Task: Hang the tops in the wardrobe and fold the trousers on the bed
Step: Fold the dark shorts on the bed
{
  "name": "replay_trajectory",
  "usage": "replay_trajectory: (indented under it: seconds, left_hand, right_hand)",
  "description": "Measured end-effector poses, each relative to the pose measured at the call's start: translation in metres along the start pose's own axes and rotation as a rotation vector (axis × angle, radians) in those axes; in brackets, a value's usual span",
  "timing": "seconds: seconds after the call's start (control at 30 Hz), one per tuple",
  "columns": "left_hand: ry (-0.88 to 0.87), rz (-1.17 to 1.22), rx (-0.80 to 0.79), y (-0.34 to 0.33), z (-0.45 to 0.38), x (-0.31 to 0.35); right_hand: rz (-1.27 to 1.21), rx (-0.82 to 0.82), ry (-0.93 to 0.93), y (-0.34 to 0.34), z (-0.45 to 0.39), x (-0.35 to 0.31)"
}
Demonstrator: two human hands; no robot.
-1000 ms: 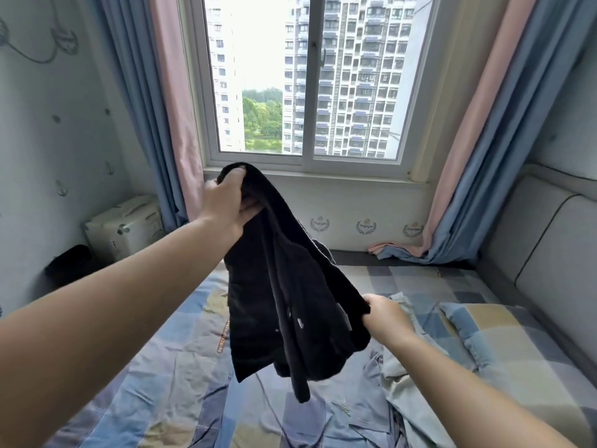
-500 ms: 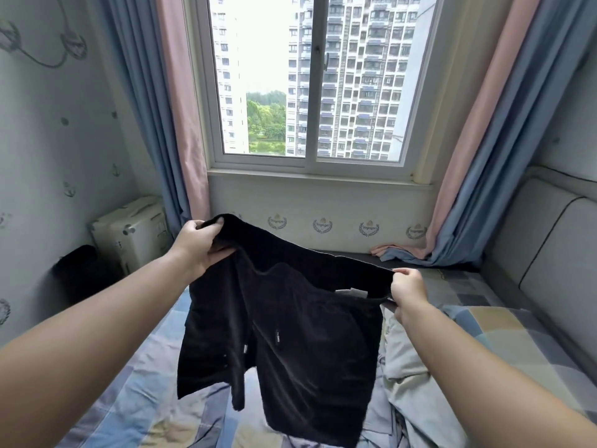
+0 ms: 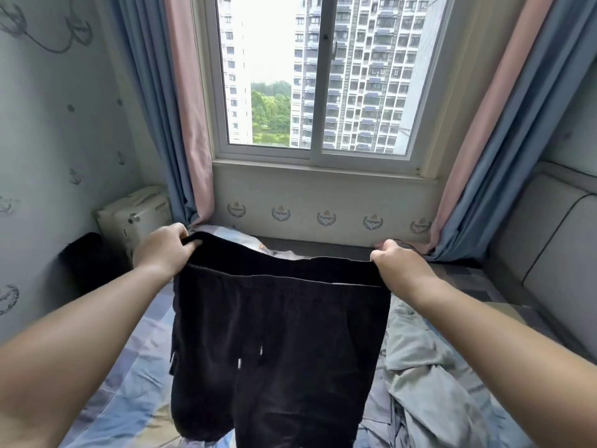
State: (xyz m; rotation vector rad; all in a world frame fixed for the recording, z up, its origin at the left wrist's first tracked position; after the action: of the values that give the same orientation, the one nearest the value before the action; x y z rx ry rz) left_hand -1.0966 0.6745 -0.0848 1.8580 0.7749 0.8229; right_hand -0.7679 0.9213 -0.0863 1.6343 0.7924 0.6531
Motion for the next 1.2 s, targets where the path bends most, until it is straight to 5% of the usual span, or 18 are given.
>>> replay_trajectory:
  seconds: [0.13, 0.3, 0.43, 0.5, 0.63, 0.8, 0.93, 1.03, 1.2]
  left_hand:
    - [-0.206, -0.321, -0.068, -0.006, 0.010, 0.015]
    - [-0.339, -0.475, -0.229, -0.023, 0.031, 0.032]
    - [-0.321, -0.296, -0.255, -0.025, 0.034, 0.037]
    - [-0.198, -0.050, -0.243, -0.021, 0.026, 0.028]
    - [0.016, 0.240, -0.176, -0.016, 0.012, 0.001]
    - [0.107, 0.504, -0.044, -0.009, 0.007, -0.007]
    - [0.235, 0.811, -0.065, -0.023, 0.006, -0.012]
    - [0.262, 0.810, -0.085, -0.030, 0.012, -0.019]
    - [0.202, 0.621, -0.142, -0.036, 0.026, -0.025]
  right_hand:
    - [-0.011, -0.041, -0.104, -0.015, 0.006, 0.012]
    - [-0.541, 0.015, -0.383, -0.032, 0.003, 0.034]
    - [-0.833, 0.096, -0.545, -0.039, 0.007, 0.048]
    - [-0.733, 0.123, -0.494, -0.030, 0.008, 0.049]
    - [-0.066, 0.032, -0.155, -0.015, 0.009, 0.024]
    - [0.126, -0.188, -0.242, -0.028, 0.023, 0.032]
    - [-0.653, -0.424, -0.674, -0.067, 0.046, 0.049]
    - [-1.189, -0.213, -0.787, -0.068, 0.042, 0.041]
    - [-1.645, 0.080, -0.800, -0.067, 0.029, 0.030]
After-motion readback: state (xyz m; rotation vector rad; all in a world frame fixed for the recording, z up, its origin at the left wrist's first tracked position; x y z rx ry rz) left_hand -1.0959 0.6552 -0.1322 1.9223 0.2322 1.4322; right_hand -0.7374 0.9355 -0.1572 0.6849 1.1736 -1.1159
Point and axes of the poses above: each hand's wrist, its own z-axis away from the middle knuckle, its own y-axis out of the back of the hand, x = y × z, the point moved 10 cm from there along -z, towards the middle knuckle, and after that the axes turned 11 degrees about -z, right-handed, at the moved point
